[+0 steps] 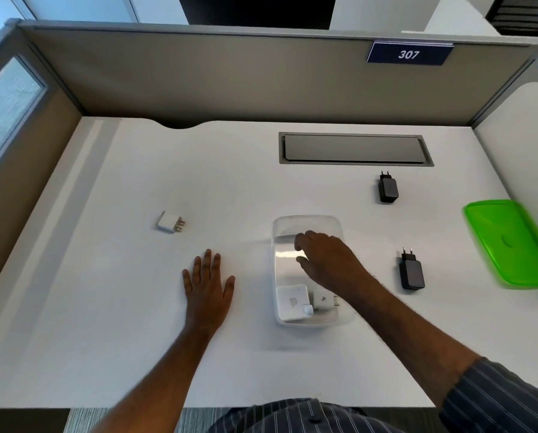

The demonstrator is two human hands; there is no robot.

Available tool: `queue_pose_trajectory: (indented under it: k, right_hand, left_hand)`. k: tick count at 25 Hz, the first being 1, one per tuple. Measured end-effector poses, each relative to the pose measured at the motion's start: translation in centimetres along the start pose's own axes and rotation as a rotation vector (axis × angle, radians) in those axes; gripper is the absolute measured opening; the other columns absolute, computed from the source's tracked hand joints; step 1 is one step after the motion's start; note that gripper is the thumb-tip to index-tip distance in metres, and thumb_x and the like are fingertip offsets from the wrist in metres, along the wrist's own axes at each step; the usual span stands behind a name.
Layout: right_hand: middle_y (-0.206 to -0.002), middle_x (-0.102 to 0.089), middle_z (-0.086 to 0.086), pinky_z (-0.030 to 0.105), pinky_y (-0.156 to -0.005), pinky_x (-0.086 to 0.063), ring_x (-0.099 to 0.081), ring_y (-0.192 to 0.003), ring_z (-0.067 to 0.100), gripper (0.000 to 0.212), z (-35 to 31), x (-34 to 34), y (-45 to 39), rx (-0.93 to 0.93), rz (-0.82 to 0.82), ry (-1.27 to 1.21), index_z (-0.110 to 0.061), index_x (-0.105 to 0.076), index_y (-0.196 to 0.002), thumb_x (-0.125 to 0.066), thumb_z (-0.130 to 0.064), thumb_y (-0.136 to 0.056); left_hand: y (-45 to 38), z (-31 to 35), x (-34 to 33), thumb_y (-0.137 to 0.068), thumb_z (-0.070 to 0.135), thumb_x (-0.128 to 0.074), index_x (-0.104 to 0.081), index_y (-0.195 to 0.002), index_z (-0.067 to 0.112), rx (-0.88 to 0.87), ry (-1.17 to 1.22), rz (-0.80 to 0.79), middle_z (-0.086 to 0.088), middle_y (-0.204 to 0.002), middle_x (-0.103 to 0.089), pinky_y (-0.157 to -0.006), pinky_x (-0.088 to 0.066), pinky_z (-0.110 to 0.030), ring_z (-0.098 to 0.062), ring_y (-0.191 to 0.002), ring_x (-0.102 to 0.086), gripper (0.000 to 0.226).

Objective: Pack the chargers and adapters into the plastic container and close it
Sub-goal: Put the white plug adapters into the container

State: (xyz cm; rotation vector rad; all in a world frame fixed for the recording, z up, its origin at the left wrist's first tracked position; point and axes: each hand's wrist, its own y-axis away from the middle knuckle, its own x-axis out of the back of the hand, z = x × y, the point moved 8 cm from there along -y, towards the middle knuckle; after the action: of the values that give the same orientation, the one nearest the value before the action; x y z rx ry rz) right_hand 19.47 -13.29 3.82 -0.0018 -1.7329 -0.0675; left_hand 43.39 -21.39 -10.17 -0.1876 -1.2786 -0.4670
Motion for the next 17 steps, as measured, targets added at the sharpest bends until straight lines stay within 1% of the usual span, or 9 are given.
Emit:
queue_pose_trajectory:
  k: [2, 5, 8, 10, 17]
  right_hand:
    - [-0.090, -0.060, -0.001, 0.040, -0.068, -0.049, -0.059, -0.078, 0.025, 0.014, -0.7, 1.3, -1.6, 0.002, 0.090, -0.082, -0.016, -0.059, -0.105, -0.059, -0.024, -0.093]
    - [-0.092, -0.061, -0.002, 0.040, -0.073, -0.049, -0.059, -0.083, 0.023, 0.017, -2.3, 2.0, -4.3, 0.015, 0.115, -0.154, -0.017, -0.060, -0.107, -0.061, -0.025, -0.093]
    - [-0.097, -0.061, -0.004, 0.042, -0.084, -0.046, -0.059, -0.092, 0.021, 0.025, -4.2, 1.5, -7.1, -0.006, 0.070, -0.248, -0.019, -0.058, -0.114, -0.062, -0.030, -0.092]
    - [-0.100, -0.061, -0.005, 0.043, -0.089, -0.044, -0.059, -0.096, 0.021, 0.027, -5.7, 1.1, -9.1, 0.007, 0.043, -0.301, -0.019, -0.057, -0.116, -0.062, -0.031, -0.093]
    - [-0.107, -0.062, -0.004, 0.043, -0.092, -0.044, -0.059, -0.102, 0.021, 0.027, -10.8, -2.3, -14.9, 0.084, -0.063, -0.345, -0.019, -0.057, -0.116, -0.062, -0.034, -0.094]
  left_hand:
    - [-0.6, -1.0, 0.6, -0.098, 0.056, -0.018, -0.020, -0.162, 0.015, 0.025, 0.007, 0.034, -0.010, -0.172, -0.014, -0.127, -0.007, -0.059, -0.032, -0.159, -0.010, 0.076]
    - [-1.9, -2.7, 1.6, -0.098, 0.055, -0.018, -0.020, -0.162, 0.013, 0.063, -0.006, 0.062, -0.011, -0.172, -0.012, -0.127, -0.006, -0.060, -0.034, -0.159, -0.008, 0.077]
    - [-3.1, -4.1, 2.2, -0.097, 0.057, -0.016, -0.020, -0.162, 0.013, 0.083, -0.036, 0.053, -0.011, -0.172, -0.013, -0.126, -0.006, -0.061, -0.035, -0.159, -0.008, 0.078]
    - [-3.6, -4.8, 2.1, -0.098, 0.058, -0.015, -0.019, -0.162, 0.014, 0.087, -0.065, 0.045, -0.010, -0.172, -0.014, -0.126, -0.008, -0.061, -0.035, -0.159, -0.010, 0.078]
    - [-3.7, -5.5, 1.3, -0.101, 0.056, -0.028, -0.020, -0.162, 0.018, 0.108, -0.075, 0.086, -0.005, -0.172, -0.017, -0.127, -0.010, -0.058, -0.030, -0.159, -0.012, 0.073]
